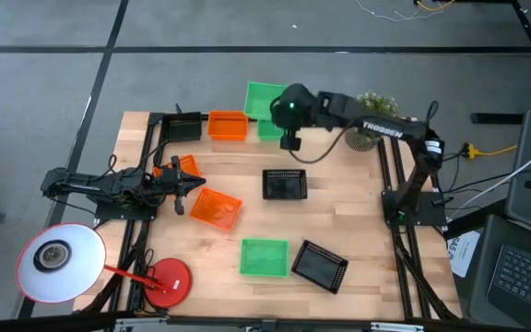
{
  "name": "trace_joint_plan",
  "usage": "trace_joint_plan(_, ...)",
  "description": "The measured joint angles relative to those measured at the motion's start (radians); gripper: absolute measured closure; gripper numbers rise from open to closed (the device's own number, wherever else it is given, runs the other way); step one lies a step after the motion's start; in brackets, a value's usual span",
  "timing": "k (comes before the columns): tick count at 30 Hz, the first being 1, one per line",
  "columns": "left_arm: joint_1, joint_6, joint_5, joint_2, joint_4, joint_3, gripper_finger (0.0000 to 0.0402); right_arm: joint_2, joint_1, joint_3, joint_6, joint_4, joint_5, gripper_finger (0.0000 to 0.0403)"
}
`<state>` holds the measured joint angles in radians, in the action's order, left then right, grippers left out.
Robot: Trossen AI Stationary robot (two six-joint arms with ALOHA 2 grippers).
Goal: Stack baskets by color
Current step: Stack the middle green bin on top of the top green bin
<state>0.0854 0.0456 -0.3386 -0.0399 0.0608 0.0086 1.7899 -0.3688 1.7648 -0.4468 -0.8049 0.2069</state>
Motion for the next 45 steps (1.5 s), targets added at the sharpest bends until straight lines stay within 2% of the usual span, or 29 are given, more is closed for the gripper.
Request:
trace_joint_plan(3,0.000,0.000,0.000,0.000,0.000,0.000,0.0390,0.015,-0.060,-0.080,-0.004,0.059,-0.026,0.0401)
trace_joint_plan(7,0.000,0.000,0.000,0.000,0.000,0.000,0.0390,0.018,-0.115,-0.252,-0.048,0.202,-0.034,0.0401)
trace_joint_plan(11,0.000,0.000,0.000,0.000,0.000,0.000,0.0390,0.017,-0.140,-0.403,-0.100,0.330,-0.079,0.0401)
trace_joint_plan(15,0.000,-0.003,0.000,0.000,-0.001,0.000,0.0390,0.016,-0.141,-0.475,-0.192,0.439,-0.085,0.0401)
trace_joint_plan(20,0.000,-0.003,0.000,0.000,-0.001,0.000,0.0390,0.014,-0.141,-0.486,-0.217,0.487,-0.130,0.0398)
trace_joint_plan(28,0.000,-0.002,0.000,0.000,-0.001,0.000,0.0390,0.014,-0.142,-0.487,-0.217,0.482,-0.122,0.0356)
trace_joint_plan(45,0.000,0.000,0.000,0.000,-0.001,0.000,0.0390,0.014,-0.160,-0.487,-0.213,0.488,-0.121,0.0355)
